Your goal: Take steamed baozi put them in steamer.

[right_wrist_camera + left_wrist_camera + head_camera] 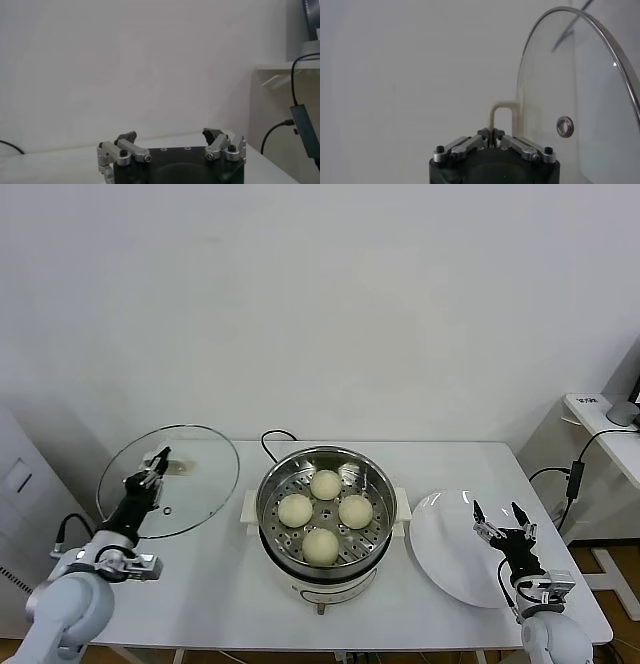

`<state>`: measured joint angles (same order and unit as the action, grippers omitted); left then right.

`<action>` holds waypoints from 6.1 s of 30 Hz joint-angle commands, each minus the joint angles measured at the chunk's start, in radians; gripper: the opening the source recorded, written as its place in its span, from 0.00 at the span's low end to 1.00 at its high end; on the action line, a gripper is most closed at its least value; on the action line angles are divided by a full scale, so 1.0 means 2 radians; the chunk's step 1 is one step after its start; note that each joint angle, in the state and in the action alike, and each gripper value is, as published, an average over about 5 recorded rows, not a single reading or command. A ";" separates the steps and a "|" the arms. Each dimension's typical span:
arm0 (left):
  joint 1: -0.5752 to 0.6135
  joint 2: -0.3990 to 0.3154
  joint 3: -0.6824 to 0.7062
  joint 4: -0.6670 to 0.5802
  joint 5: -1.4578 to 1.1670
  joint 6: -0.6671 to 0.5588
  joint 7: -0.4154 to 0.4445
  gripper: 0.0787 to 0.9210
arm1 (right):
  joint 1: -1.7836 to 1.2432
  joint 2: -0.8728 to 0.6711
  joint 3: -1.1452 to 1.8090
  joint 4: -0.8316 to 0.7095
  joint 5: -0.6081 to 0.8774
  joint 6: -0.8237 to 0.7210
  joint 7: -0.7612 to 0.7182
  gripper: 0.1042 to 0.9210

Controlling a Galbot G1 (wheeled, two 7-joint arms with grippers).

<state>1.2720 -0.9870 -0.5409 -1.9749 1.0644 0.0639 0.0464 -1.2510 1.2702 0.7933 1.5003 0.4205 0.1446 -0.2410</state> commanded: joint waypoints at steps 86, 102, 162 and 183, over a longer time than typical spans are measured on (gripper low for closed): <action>-0.138 -0.177 0.396 0.040 0.218 0.282 0.096 0.03 | 0.017 0.002 -0.006 -0.047 -0.013 0.006 -0.006 0.88; -0.098 -0.161 0.386 -0.012 0.159 0.295 0.067 0.09 | 0.016 0.003 0.002 -0.051 -0.011 0.011 -0.012 0.88; -0.004 -0.084 -0.012 0.089 -0.751 0.082 0.009 0.88 | -0.036 0.011 0.006 0.059 -0.070 -0.085 0.021 0.88; 0.005 -0.082 -0.015 0.083 -0.768 0.088 0.007 0.88 | -0.033 0.017 0.004 0.051 -0.073 -0.084 0.016 0.88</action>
<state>1.2804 -1.1512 -0.5712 -1.8114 -0.4558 0.2388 0.0614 -1.3169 1.3035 0.8010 1.6031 0.2755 -0.0199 -0.2081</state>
